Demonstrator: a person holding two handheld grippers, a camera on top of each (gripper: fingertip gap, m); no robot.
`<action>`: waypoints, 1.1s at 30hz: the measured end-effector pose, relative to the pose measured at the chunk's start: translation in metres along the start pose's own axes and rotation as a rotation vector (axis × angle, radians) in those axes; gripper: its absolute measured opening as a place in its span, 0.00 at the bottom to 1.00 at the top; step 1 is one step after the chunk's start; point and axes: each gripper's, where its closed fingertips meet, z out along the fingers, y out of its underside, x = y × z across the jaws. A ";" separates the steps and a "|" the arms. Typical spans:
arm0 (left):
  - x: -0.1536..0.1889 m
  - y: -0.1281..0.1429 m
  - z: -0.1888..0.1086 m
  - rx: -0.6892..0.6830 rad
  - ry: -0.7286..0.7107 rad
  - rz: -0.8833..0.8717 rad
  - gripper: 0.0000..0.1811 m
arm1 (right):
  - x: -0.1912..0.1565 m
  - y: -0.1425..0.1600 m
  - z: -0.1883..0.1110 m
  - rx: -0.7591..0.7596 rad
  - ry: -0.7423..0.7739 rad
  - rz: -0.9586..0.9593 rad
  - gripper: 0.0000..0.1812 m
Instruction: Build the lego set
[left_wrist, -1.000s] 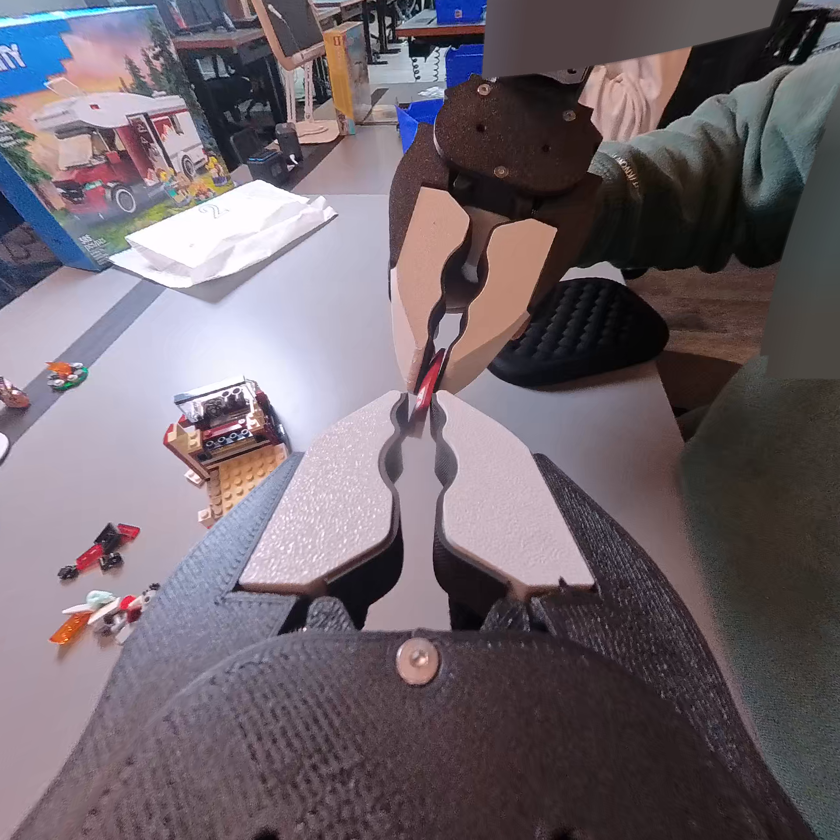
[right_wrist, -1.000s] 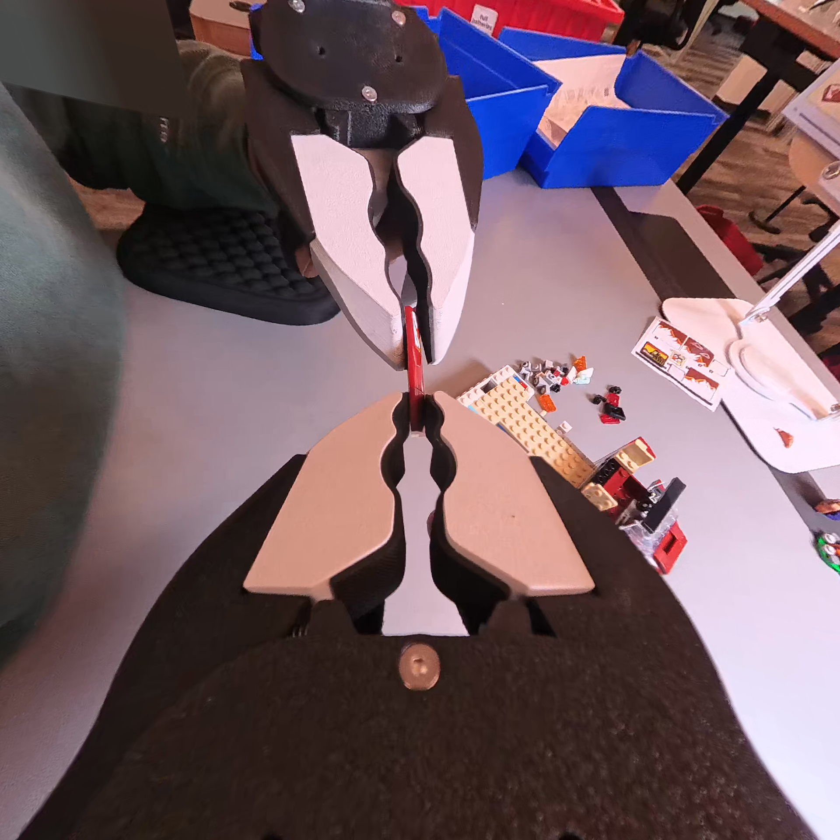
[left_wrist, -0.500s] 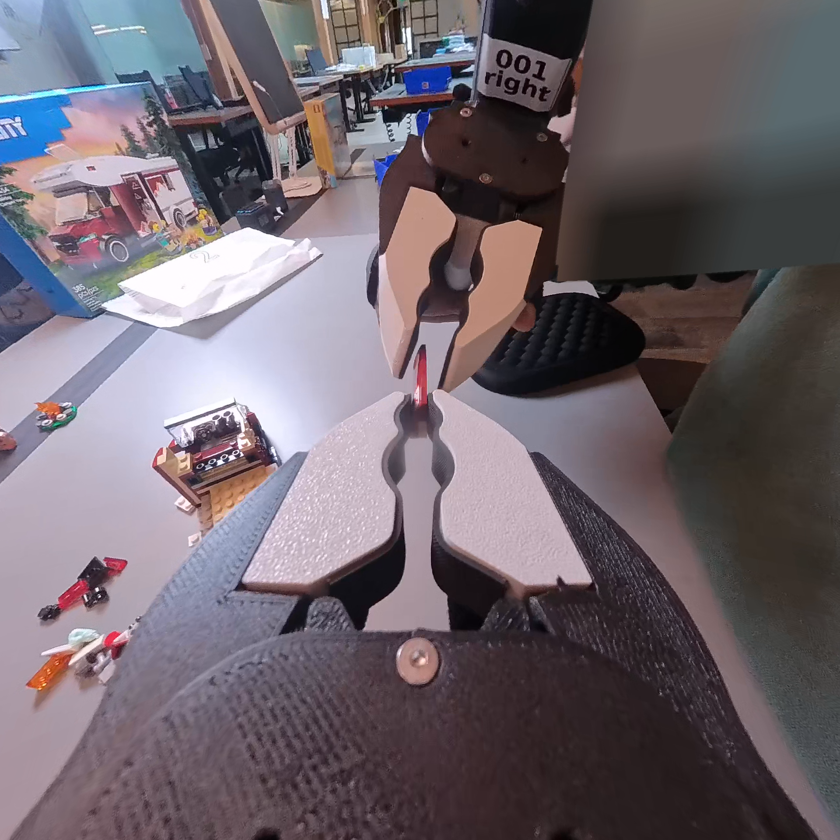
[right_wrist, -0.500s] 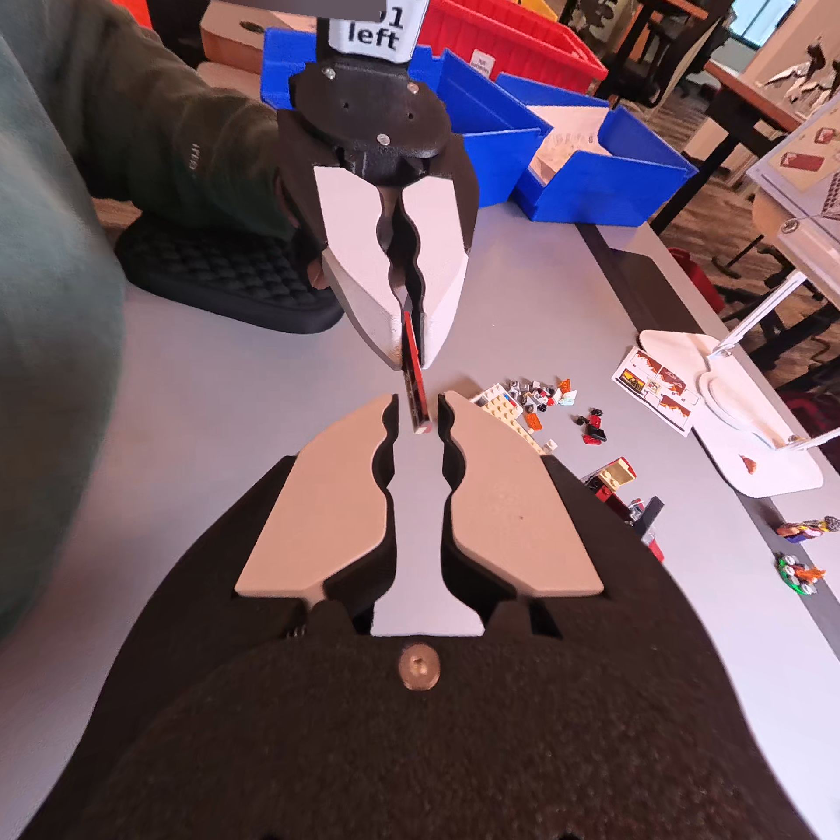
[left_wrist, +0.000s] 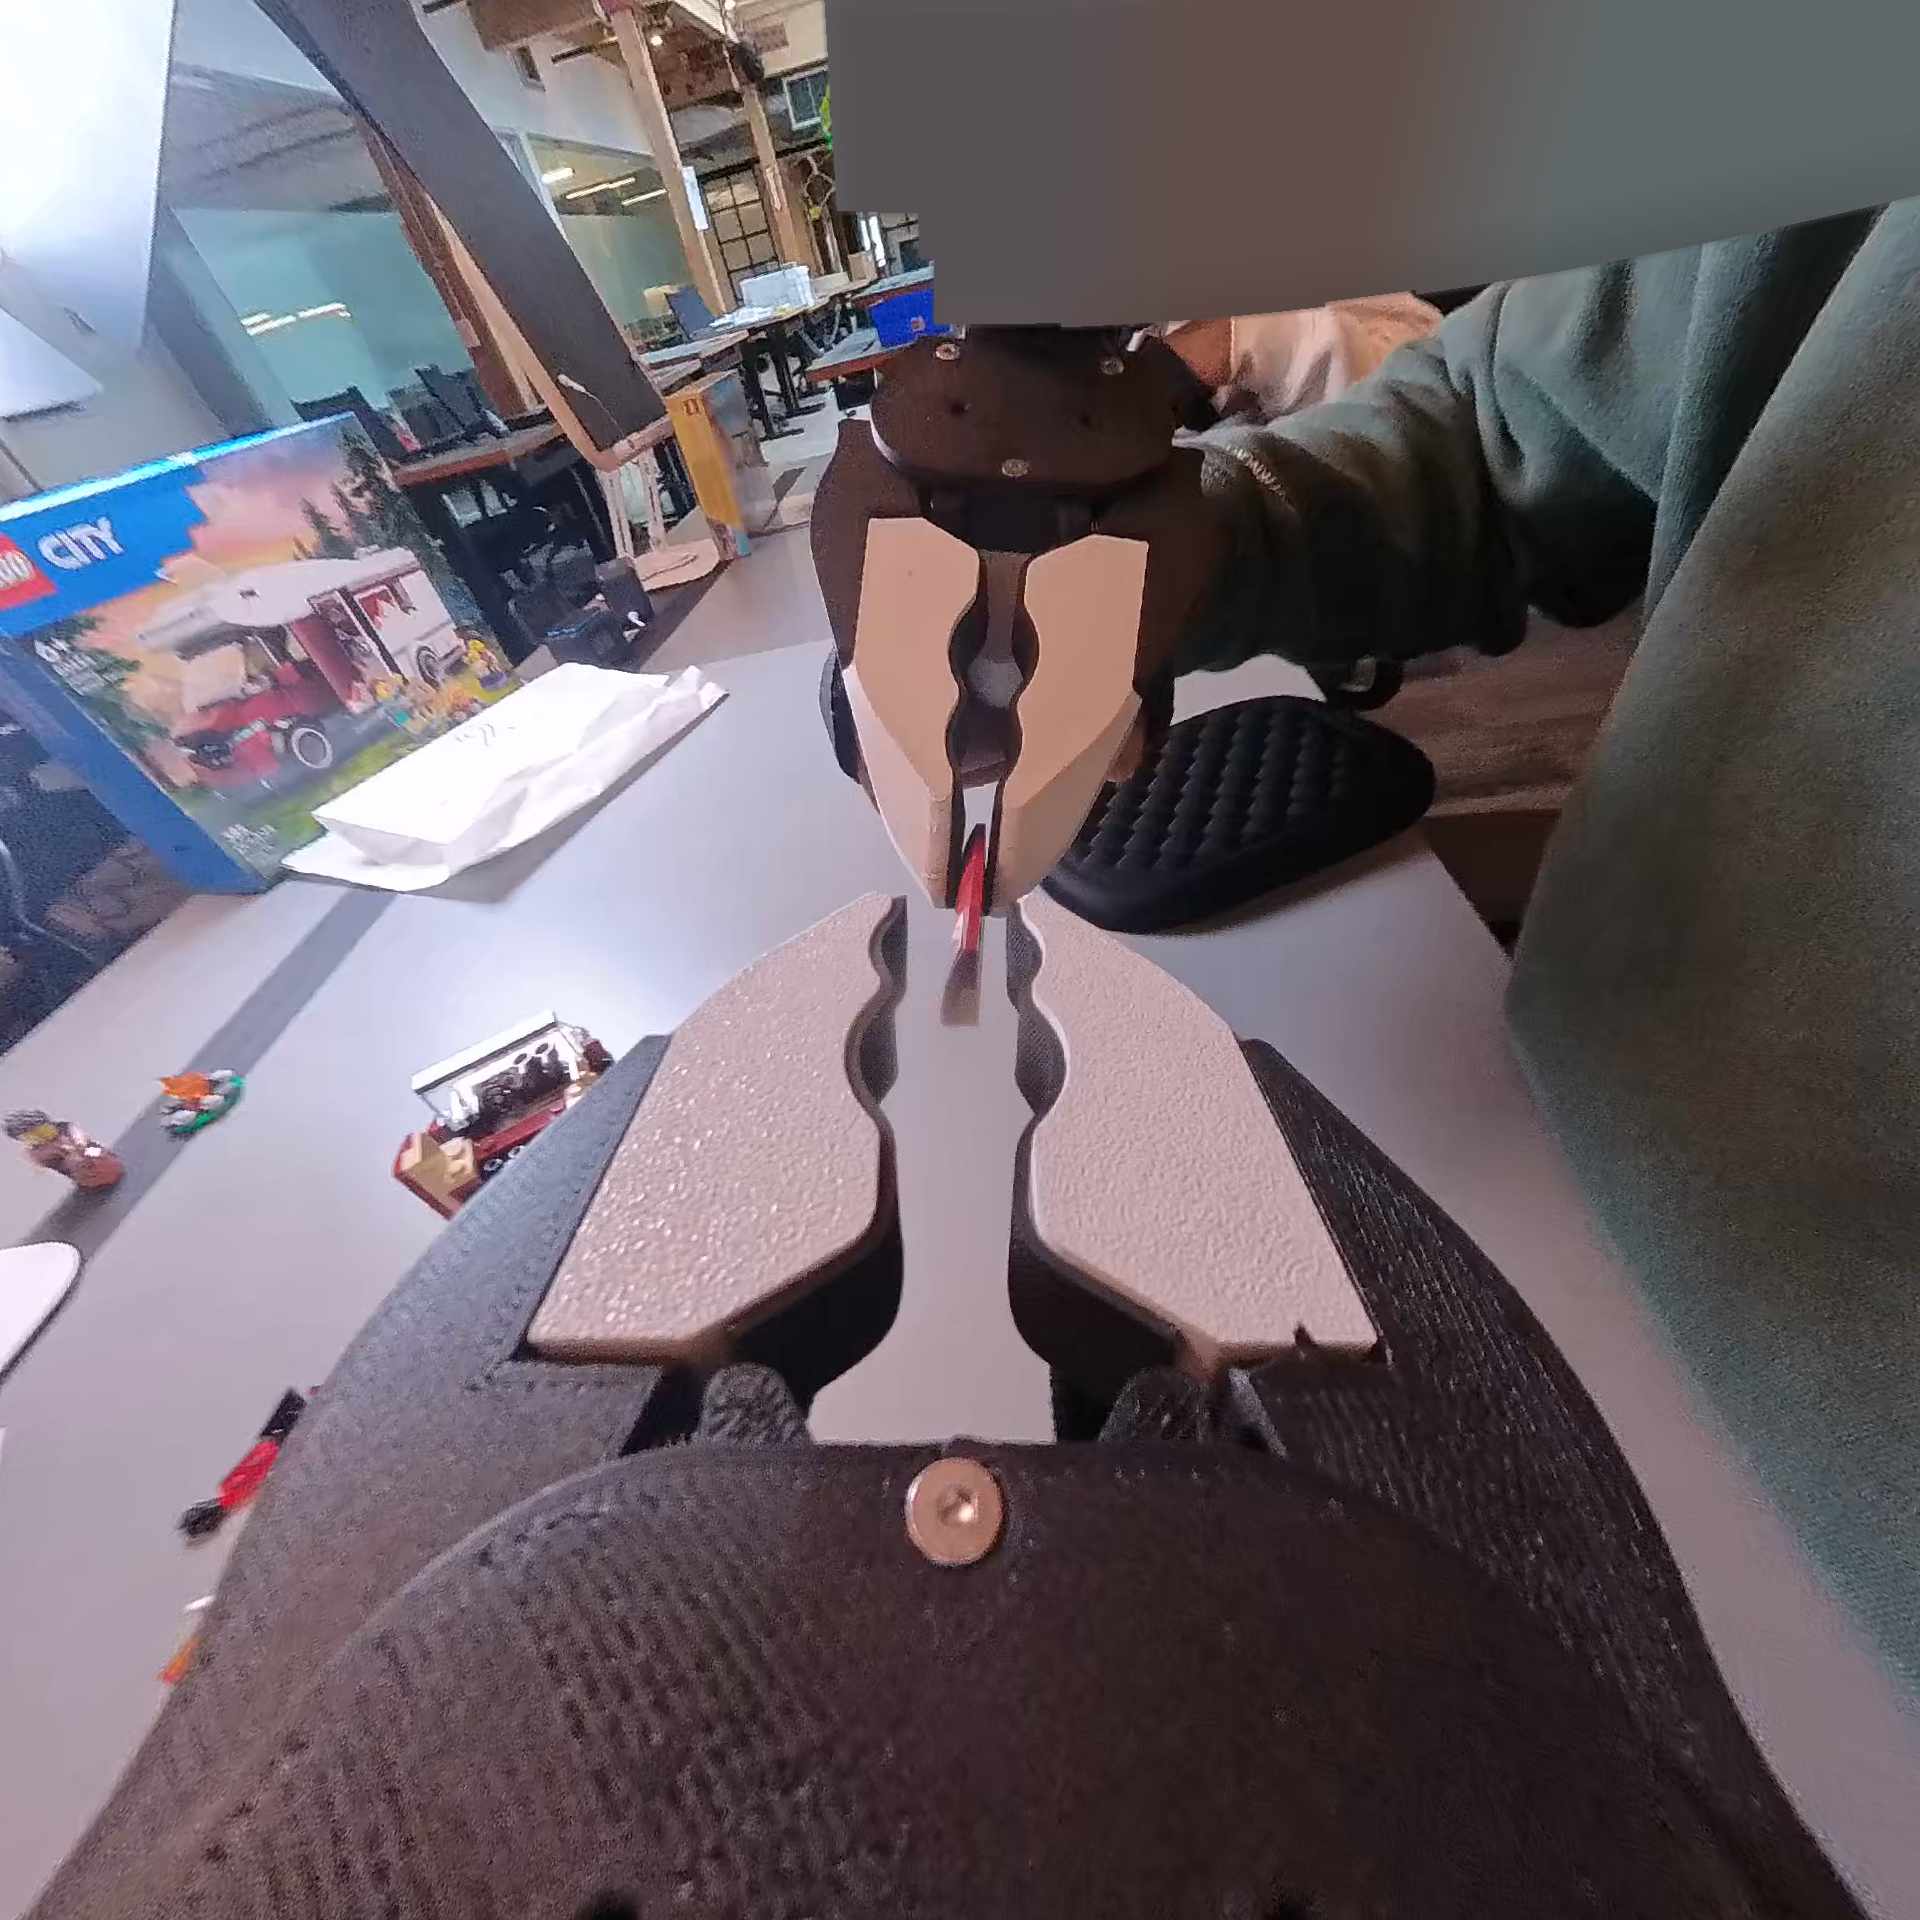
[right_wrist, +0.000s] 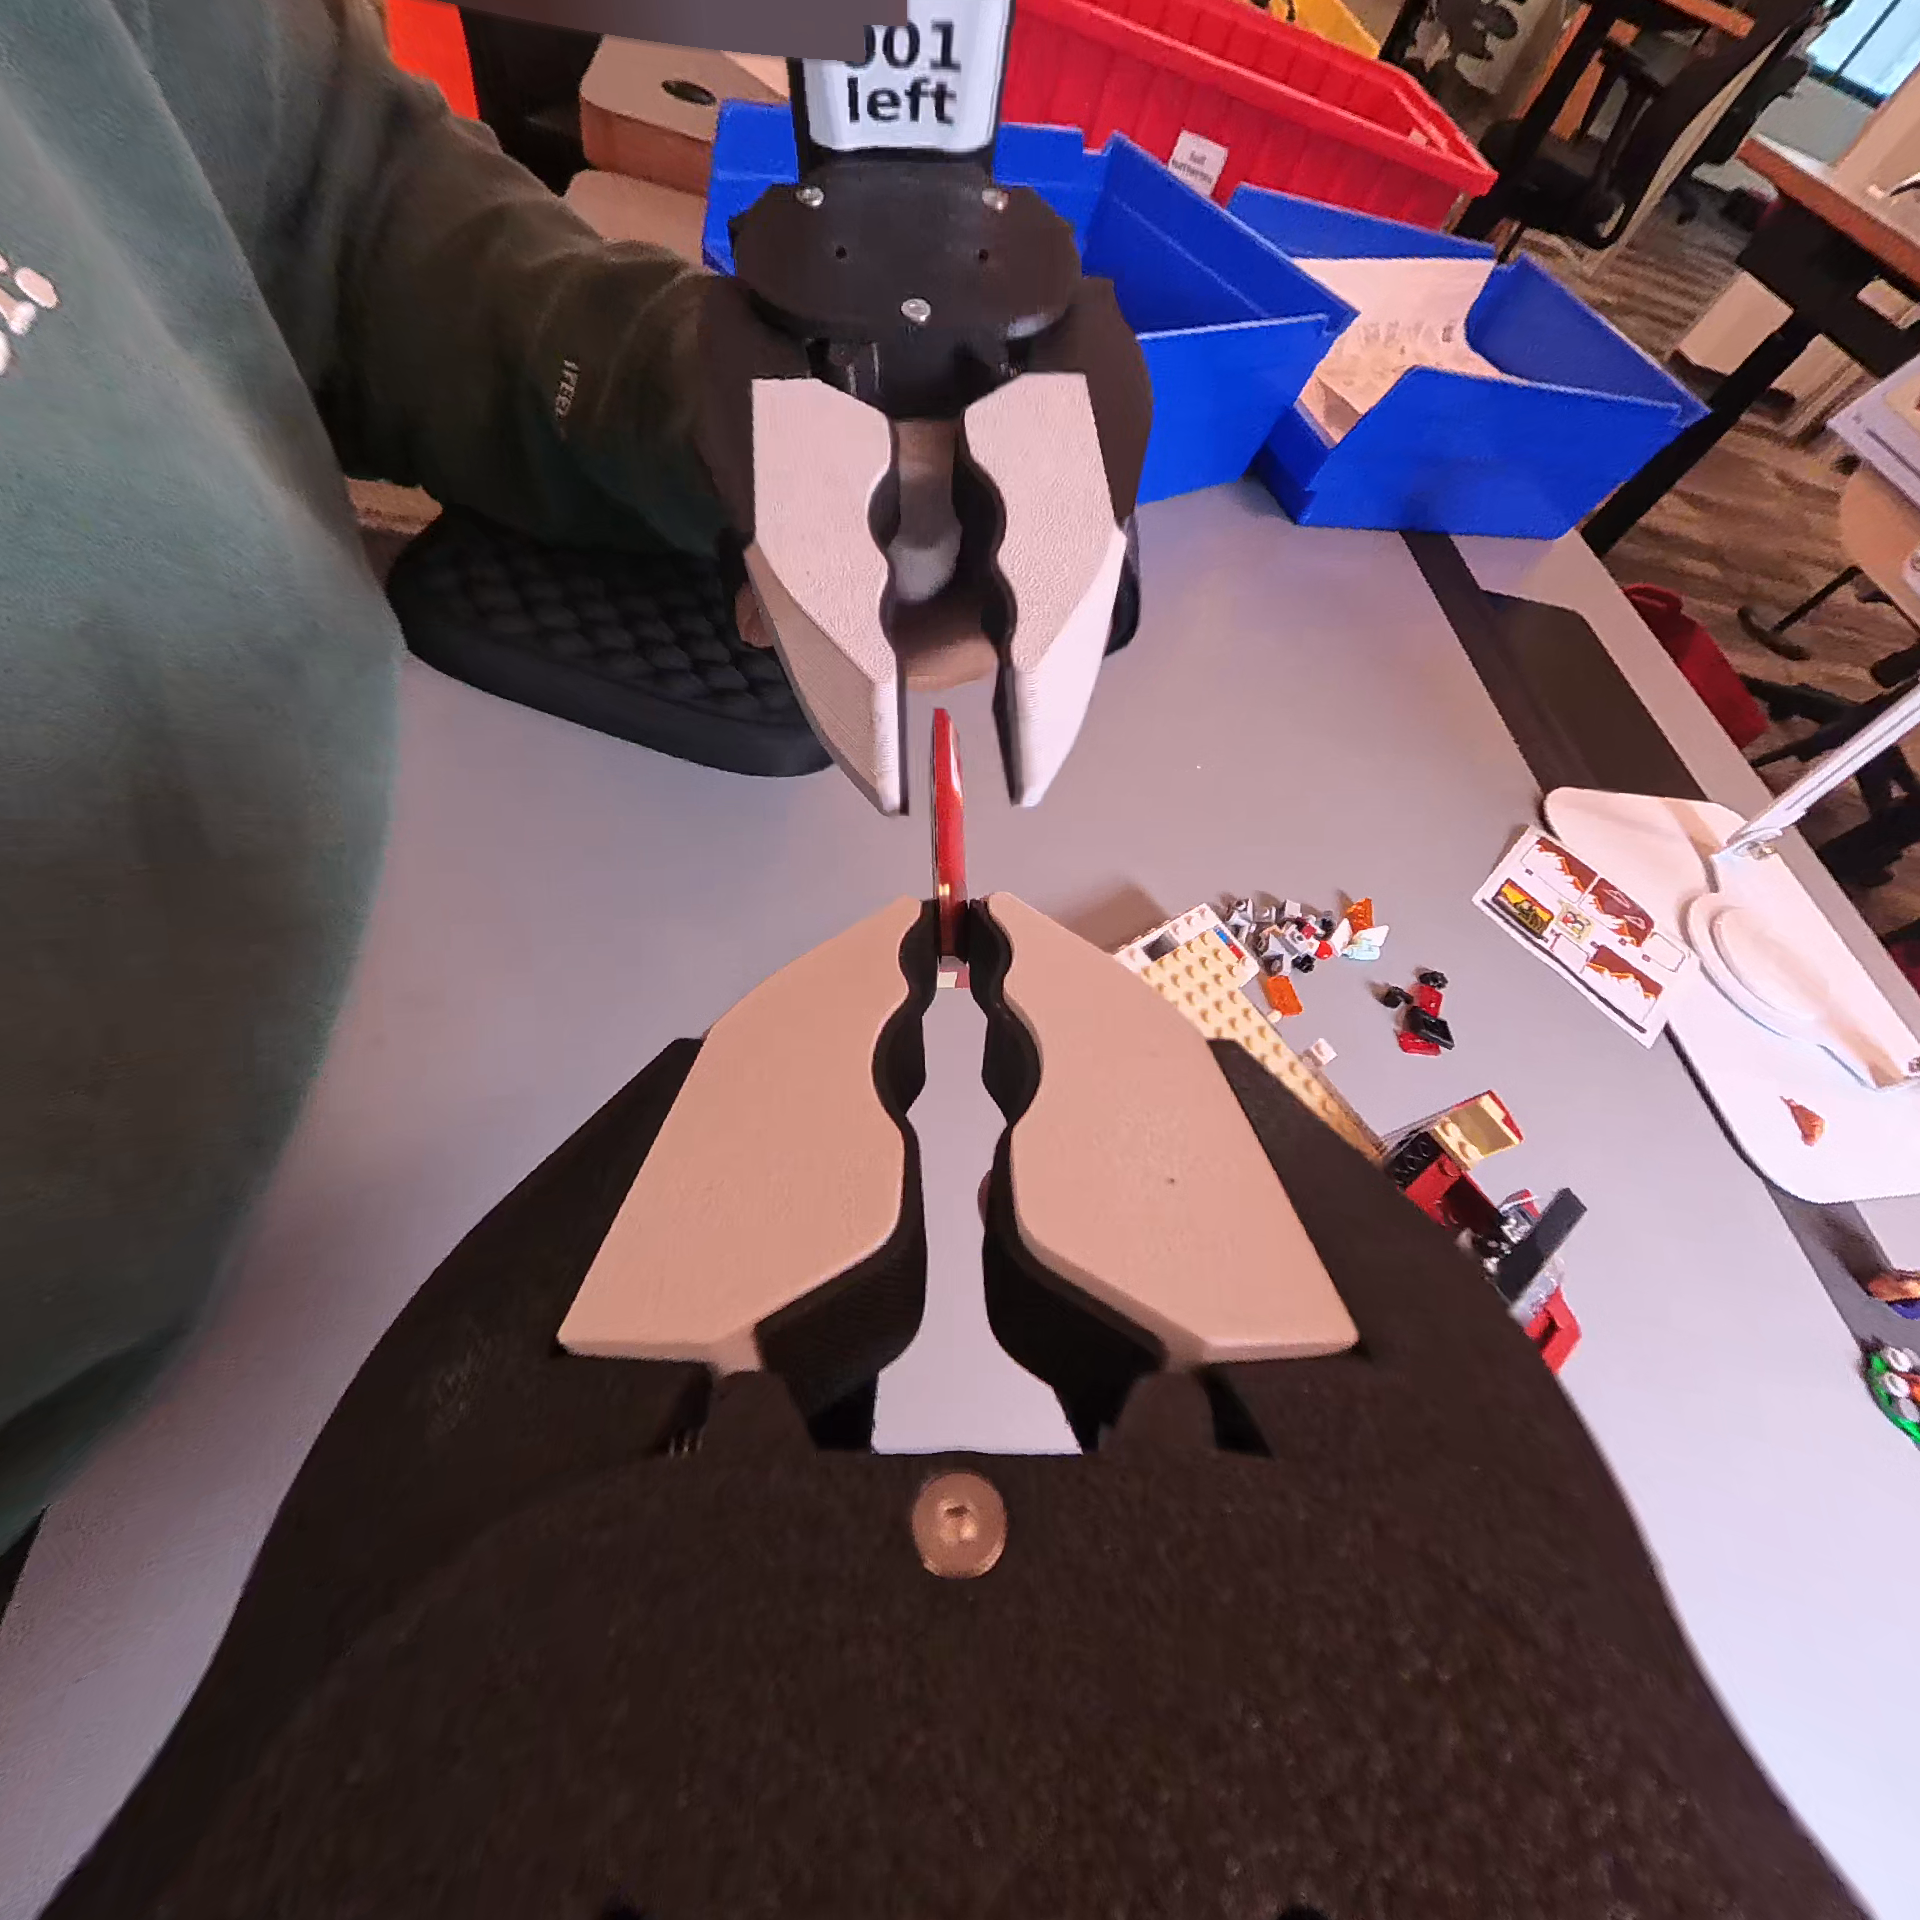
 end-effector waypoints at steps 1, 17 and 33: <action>0.001 0.001 0.000 -0.019 -0.008 0.032 0.10 | -0.001 0.000 0.000 0.000 -0.006 0.008 0.03; 0.008 0.009 -0.004 -0.075 0.005 0.118 0.03 | -0.007 -0.002 0.007 0.005 -0.041 0.060 0.03; -0.015 0.007 -0.003 0.136 0.147 -0.639 0.20 | 0.018 0.002 0.007 -0.057 0.308 -0.366 0.03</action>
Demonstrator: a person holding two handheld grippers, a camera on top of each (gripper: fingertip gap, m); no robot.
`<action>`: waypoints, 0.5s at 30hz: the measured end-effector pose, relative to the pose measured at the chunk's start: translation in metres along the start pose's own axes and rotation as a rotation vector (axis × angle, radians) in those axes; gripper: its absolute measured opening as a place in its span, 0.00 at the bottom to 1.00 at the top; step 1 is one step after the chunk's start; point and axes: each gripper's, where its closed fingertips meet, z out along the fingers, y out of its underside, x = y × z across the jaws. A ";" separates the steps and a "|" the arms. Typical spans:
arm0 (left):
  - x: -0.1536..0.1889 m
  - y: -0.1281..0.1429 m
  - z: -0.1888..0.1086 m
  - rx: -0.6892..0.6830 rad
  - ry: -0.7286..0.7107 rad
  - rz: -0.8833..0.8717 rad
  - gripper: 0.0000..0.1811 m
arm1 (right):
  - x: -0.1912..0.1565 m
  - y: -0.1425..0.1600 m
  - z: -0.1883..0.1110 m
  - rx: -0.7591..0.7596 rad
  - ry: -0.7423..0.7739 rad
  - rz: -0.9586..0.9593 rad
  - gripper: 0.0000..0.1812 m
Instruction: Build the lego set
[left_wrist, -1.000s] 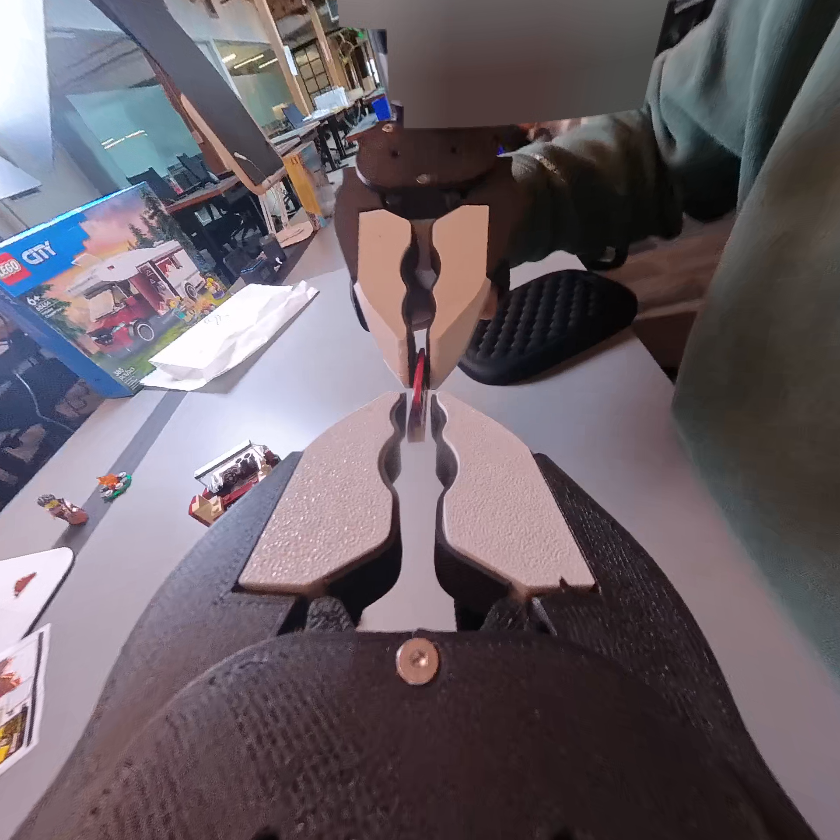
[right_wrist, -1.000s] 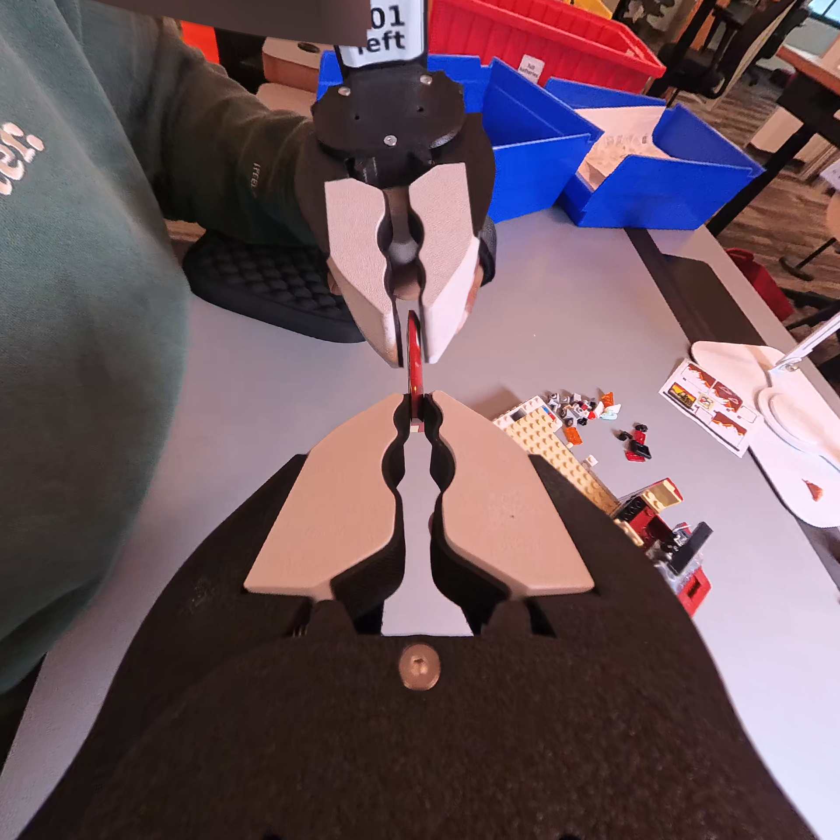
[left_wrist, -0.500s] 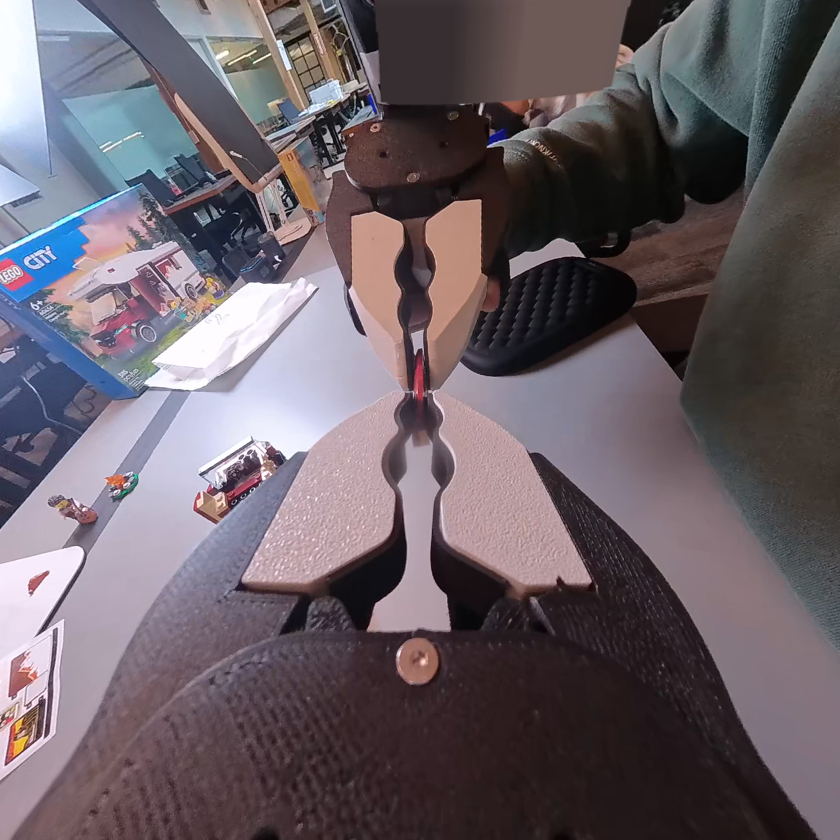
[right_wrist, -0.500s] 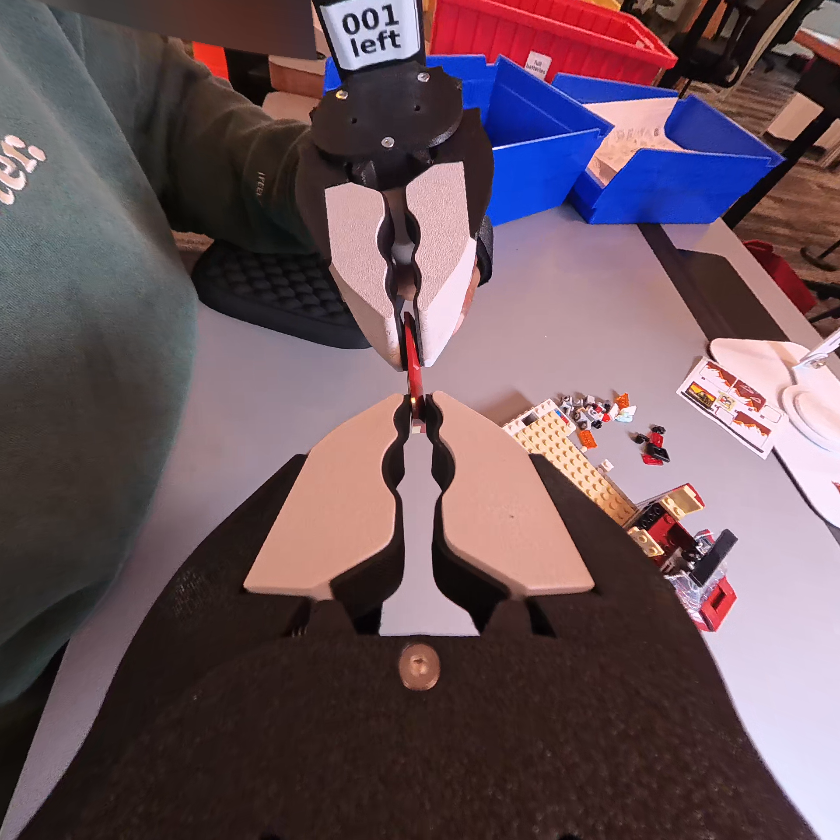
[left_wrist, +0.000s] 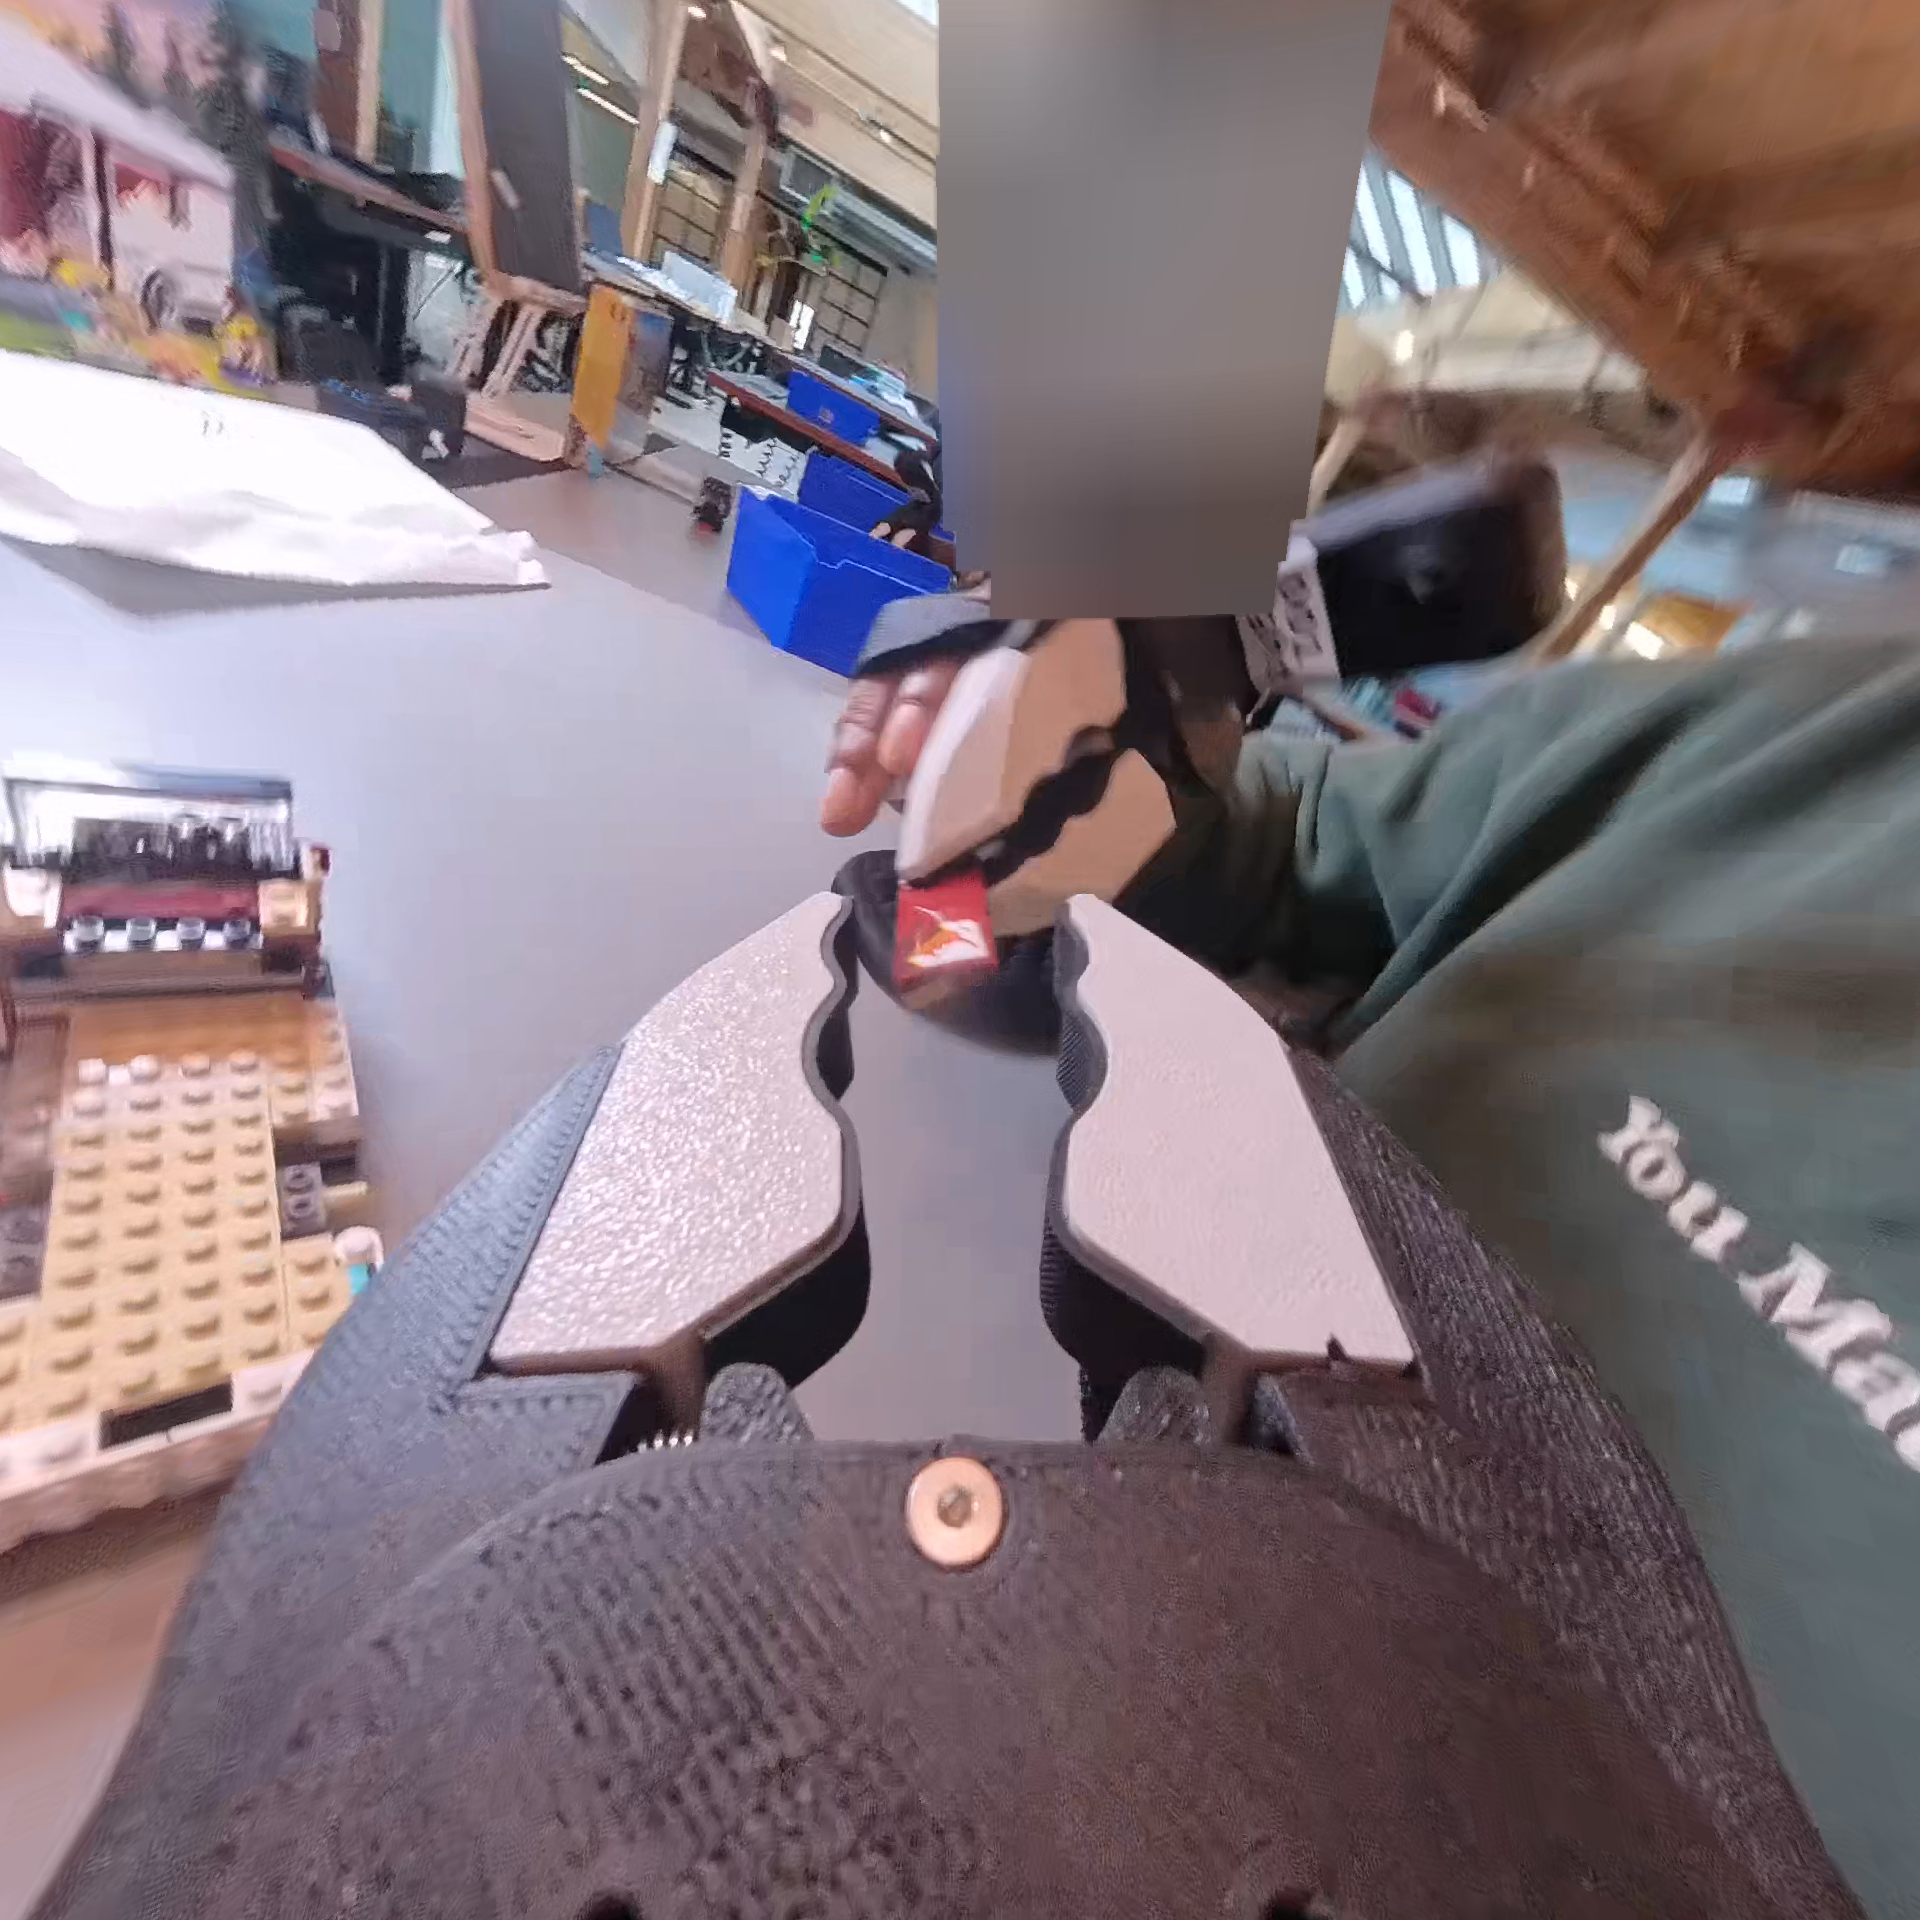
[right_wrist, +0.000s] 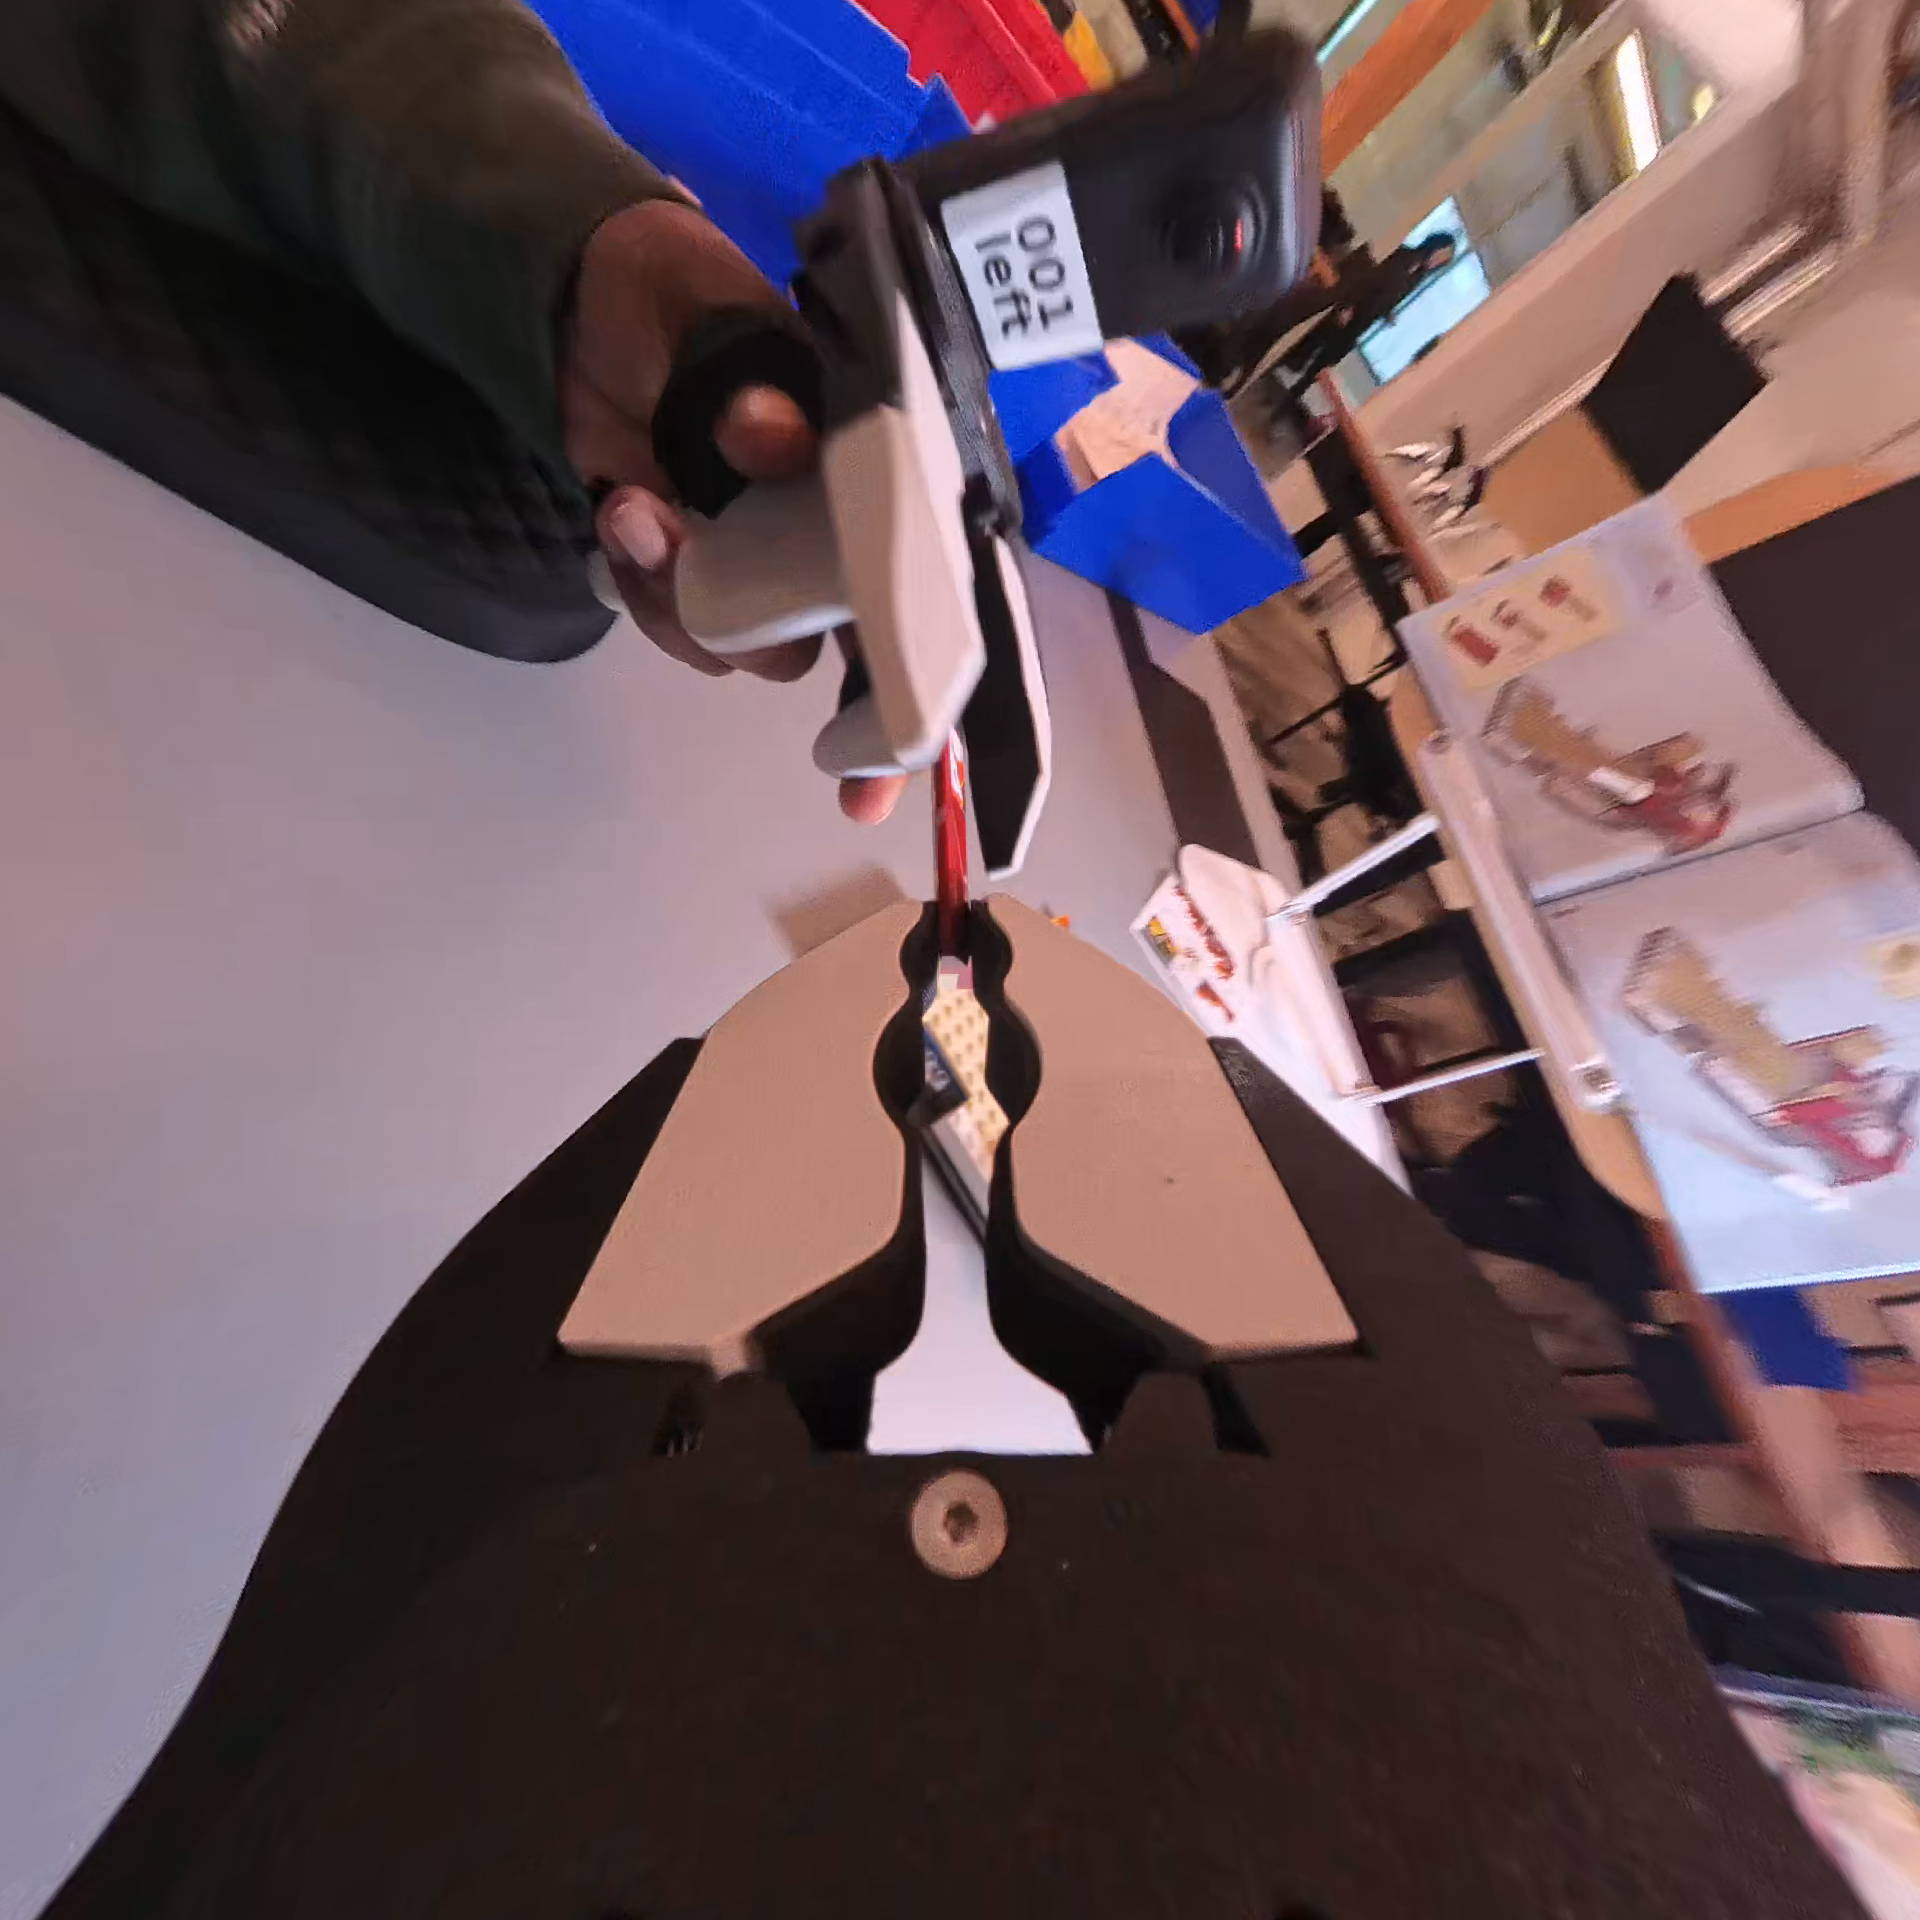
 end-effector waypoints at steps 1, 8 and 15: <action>-0.005 0.001 0.000 0.009 -0.005 -0.053 0.18 | 0.000 -0.002 0.002 -0.003 0.026 -0.044 0.03; -0.008 0.003 -0.002 0.006 -0.001 -0.060 0.10 | 0.000 -0.003 0.014 -0.031 0.086 -0.141 0.03; -0.015 0.002 -0.008 -0.035 -0.148 0.282 0.10 | 0.007 -0.001 0.017 -0.011 0.126 -0.103 0.10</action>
